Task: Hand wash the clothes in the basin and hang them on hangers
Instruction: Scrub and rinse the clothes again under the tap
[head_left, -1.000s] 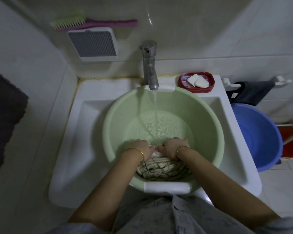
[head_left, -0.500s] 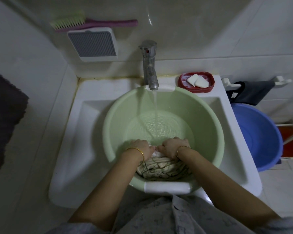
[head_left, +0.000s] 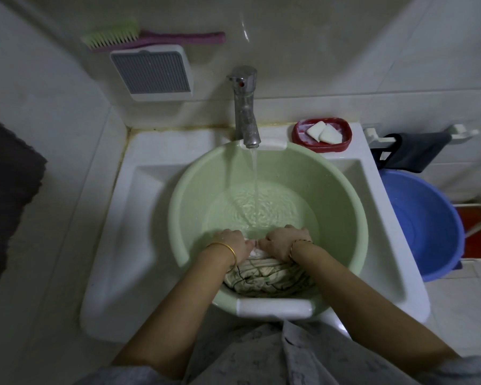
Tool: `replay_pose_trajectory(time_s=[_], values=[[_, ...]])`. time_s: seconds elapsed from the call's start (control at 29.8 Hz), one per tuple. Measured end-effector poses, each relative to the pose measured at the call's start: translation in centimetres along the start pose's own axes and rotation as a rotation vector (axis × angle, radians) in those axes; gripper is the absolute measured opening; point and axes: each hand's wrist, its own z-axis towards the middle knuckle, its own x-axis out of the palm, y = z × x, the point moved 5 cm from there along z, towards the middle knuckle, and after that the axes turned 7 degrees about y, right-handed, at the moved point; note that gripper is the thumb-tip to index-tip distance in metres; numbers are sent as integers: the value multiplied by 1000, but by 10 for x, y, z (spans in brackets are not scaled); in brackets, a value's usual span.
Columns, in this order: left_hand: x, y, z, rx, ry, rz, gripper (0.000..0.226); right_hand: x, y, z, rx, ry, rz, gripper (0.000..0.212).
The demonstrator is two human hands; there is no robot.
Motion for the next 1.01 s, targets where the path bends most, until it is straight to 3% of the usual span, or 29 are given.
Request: replay_pose_trajectory(time_s=[1.01], values=[[1, 0, 3, -2, -7, 3, 55, 1, -1, 1, -7, -17, 11, 54]])
